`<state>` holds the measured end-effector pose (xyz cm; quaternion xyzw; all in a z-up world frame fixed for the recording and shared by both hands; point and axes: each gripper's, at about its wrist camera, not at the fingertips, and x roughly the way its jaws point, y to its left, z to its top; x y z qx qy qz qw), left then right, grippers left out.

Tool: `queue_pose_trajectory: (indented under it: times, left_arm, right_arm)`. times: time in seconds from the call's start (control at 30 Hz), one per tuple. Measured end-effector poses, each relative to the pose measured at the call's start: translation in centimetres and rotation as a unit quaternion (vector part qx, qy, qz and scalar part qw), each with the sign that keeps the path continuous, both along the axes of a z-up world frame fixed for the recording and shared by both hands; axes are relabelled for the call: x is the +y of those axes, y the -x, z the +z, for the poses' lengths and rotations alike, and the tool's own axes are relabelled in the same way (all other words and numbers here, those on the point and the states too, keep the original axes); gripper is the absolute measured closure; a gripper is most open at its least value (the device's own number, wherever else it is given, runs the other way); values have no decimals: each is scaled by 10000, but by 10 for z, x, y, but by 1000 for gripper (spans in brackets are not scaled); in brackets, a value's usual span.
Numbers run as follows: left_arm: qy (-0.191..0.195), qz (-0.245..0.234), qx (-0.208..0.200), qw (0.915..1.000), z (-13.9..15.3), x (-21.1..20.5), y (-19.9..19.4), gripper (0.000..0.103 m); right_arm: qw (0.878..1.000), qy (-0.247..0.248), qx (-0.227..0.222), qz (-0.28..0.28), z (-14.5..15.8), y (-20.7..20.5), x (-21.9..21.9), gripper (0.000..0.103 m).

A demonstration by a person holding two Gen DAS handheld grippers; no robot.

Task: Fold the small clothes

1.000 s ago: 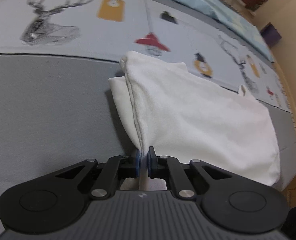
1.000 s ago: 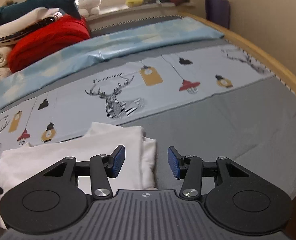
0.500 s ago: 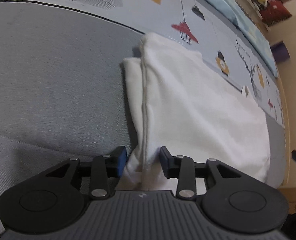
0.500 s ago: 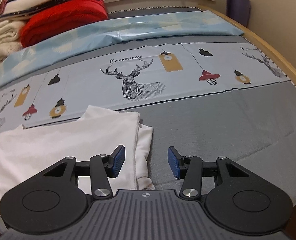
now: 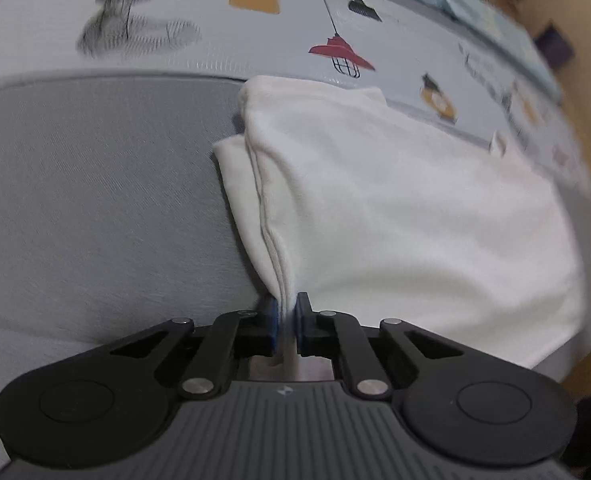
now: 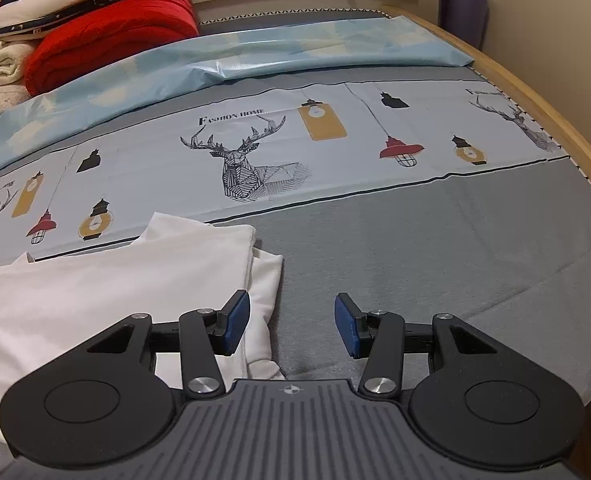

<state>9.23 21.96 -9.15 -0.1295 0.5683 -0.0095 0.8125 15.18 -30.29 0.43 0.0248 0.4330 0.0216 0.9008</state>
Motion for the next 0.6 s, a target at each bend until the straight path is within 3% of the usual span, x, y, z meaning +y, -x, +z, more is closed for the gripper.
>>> queue_pose_trajectory:
  times: [0.17, 0.23, 0.37, 0.47, 0.6]
  left_arm:
    - [-1026, 164, 192, 9944, 13, -7, 8, 96]
    - [-1151, 161, 148, 9931, 22, -10, 11, 96]
    - [-754, 220, -143, 9968, 45, -16, 9, 97]
    - [-115, -56, -414, 9991, 60, -31, 6, 97]
    - [352, -456, -574, 9967, 71, -72, -9, 97]
  right_arm:
    - [9999, -50, -9, 151, -4, -1, 11, 54]
    - [9997, -63, 16, 219, -6, -1, 15, 54]
    - [9995, -68, 22, 318, -10, 0, 19, 54]
    - [9995, -91, -10, 292, -13, 3, 15, 54]
    - [9993, -234, 2, 280, -20, 5, 8, 54]
